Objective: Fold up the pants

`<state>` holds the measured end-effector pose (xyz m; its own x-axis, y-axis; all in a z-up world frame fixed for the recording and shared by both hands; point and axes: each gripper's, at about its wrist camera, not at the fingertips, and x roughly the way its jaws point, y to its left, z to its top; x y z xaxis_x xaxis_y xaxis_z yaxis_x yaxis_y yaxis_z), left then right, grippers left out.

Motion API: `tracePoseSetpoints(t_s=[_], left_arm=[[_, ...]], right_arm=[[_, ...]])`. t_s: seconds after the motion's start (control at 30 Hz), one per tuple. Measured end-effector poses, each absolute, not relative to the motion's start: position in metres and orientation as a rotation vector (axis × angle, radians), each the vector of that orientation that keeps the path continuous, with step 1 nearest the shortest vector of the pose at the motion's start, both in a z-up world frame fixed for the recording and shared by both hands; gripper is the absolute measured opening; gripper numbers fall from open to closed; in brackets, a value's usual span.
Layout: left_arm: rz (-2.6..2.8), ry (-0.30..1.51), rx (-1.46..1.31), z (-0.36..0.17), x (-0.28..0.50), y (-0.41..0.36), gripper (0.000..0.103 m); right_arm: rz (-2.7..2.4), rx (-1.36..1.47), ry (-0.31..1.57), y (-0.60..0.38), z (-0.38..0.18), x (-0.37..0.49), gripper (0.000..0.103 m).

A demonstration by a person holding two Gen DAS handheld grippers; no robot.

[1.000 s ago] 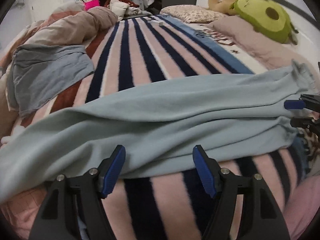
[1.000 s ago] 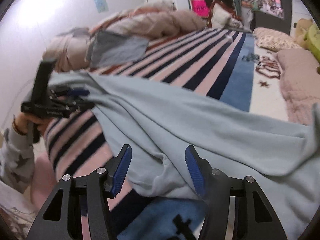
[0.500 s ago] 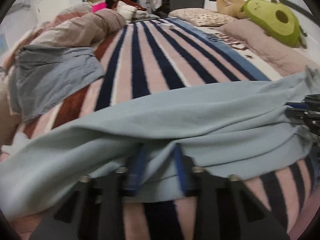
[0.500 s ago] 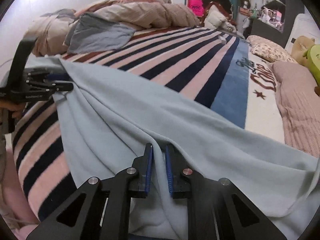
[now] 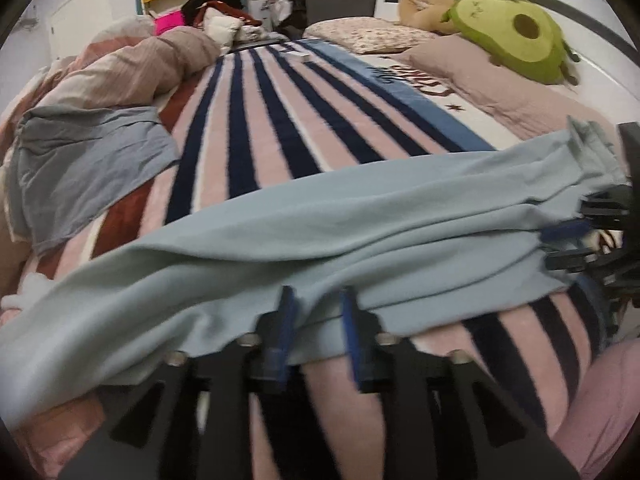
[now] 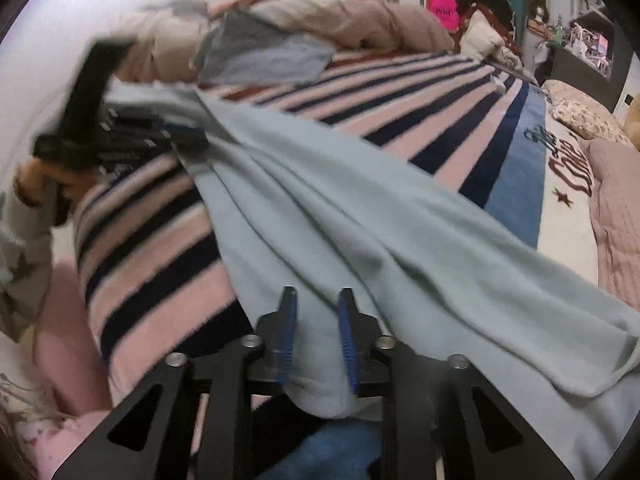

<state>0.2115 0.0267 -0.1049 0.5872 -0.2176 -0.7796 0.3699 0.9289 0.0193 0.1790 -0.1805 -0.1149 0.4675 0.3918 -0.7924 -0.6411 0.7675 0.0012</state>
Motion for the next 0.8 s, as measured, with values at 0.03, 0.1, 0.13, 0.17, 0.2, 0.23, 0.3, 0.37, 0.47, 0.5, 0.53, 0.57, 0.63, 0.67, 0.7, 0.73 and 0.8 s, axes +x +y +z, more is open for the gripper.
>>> tracePoseSetpoints(t_s=[0.03,0.1,0.13,0.17,0.2,0.23,0.3,0.37,0.47,0.5,0.53,0.57,0.63,0.67,0.7,0.73,0.8], left_arm=[[-0.356,0.875,0.182,-0.104,0.209,0.025,0.038],[-0.39,0.872,0.18,-0.103,0.205,0.02,0.038],[-0.411,0.874,0.179,-0.102,0.203,0.016,0.04],[-0.444,0.879,0.176,-0.102,0.202,0.012,0.041],[-0.467,0.884,0.176,-0.103,0.201,0.008,0.042],[-0.485,0.888,0.181,-0.104,0.2,0.004,0.042],[-0.501,0.893,0.208,-0.107,0.198,-0.007,0.042],[-0.532,0.895,0.23,-0.111,0.197,-0.019,0.042],[-0.577,0.906,0.248,-0.119,0.198,-0.036,0.042],[-0.588,0.908,0.254,-0.12,0.198,-0.04,0.042],[-0.599,0.907,0.26,-0.122,0.199,-0.044,0.042],[-0.617,0.904,0.265,-0.123,0.199,-0.049,0.042],[-0.629,0.893,0.274,-0.123,0.199,-0.054,0.042],[-0.622,0.889,0.283,-0.123,0.2,-0.056,0.042],[-0.611,0.885,0.292,-0.123,0.201,-0.058,0.043],[-0.609,0.88,0.297,-0.123,0.202,-0.06,0.046],[-0.607,0.864,0.312,-0.123,0.202,-0.062,0.047]], right_arm=[[0.609,-0.363,0.864,-0.177,-0.118,0.178,0.029],[0.556,-0.457,0.831,-0.172,-0.124,0.176,0.03],[0.548,-0.475,0.83,-0.17,-0.126,0.177,0.03],[0.545,-0.474,0.839,-0.17,-0.127,0.179,0.03],[0.542,-0.47,0.847,-0.171,-0.128,0.182,0.031],[0.524,-0.471,0.853,-0.172,-0.128,0.184,0.031],[0.471,-0.501,0.841,-0.174,-0.127,0.185,0.033],[0.474,-0.501,0.85,-0.178,-0.127,0.186,0.032],[0.468,-0.497,0.879,-0.181,-0.13,0.186,0.024],[0.453,-0.519,0.87,-0.18,-0.13,0.183,0.006],[0.427,-0.534,0.847,-0.179,-0.128,0.182,0.005],[0.411,-0.525,0.824,-0.181,-0.126,0.18,0.005],[0.409,-0.466,0.801,-0.187,-0.12,0.178,0.004],[0.411,-0.42,0.784,-0.193,-0.114,0.177,0.004],[0.414,-0.398,0.773,-0.196,-0.111,0.176,0.004],[0.422,-0.367,0.758,-0.2,-0.106,0.173,0.004],[0.433,-0.342,0.753,-0.203,-0.1,0.17,0.004]])
